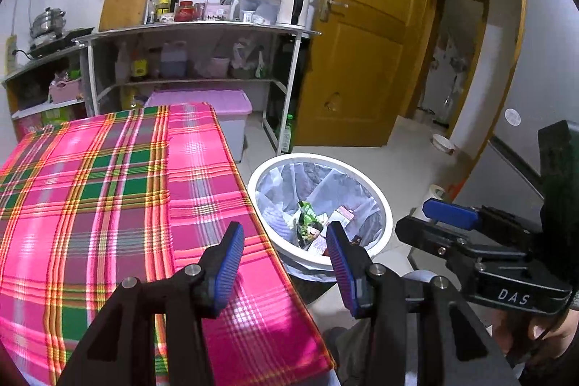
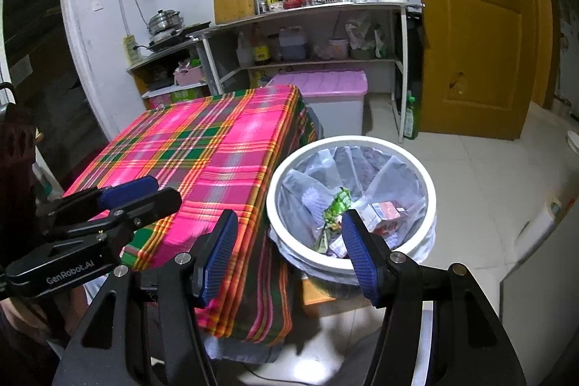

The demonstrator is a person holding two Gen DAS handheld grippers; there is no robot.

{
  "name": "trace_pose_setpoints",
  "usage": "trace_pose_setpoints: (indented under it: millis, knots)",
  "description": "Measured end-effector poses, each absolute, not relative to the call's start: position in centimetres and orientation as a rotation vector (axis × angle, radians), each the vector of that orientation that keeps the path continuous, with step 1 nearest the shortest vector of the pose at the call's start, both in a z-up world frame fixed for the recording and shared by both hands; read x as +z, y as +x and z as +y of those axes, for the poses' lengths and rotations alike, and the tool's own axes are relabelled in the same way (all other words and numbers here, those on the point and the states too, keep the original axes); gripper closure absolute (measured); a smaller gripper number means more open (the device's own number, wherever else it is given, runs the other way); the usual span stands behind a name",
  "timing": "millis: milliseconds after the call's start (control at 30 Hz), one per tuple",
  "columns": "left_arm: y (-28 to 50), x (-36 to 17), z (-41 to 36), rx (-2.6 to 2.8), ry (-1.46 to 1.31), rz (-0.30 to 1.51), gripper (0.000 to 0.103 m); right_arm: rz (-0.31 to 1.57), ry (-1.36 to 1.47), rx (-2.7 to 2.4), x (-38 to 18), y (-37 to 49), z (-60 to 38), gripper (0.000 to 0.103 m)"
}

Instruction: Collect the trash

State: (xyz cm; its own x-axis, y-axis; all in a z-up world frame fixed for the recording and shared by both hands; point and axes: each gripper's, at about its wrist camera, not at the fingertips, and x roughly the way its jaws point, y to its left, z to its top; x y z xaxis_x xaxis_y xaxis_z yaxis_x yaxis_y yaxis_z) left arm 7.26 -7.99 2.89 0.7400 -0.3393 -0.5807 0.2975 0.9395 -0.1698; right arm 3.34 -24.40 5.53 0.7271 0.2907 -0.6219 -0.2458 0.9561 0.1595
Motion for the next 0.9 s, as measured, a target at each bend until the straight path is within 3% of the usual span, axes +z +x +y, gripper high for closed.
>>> trace_pose_setpoints:
  millis: [900]
  knots:
    - [3.9, 3.4, -7.6, -0.316, -0.050, 0.617, 0.056, 0.661, 0.061, 0.301, 6.4, 1.2, -24.4, 0.043]
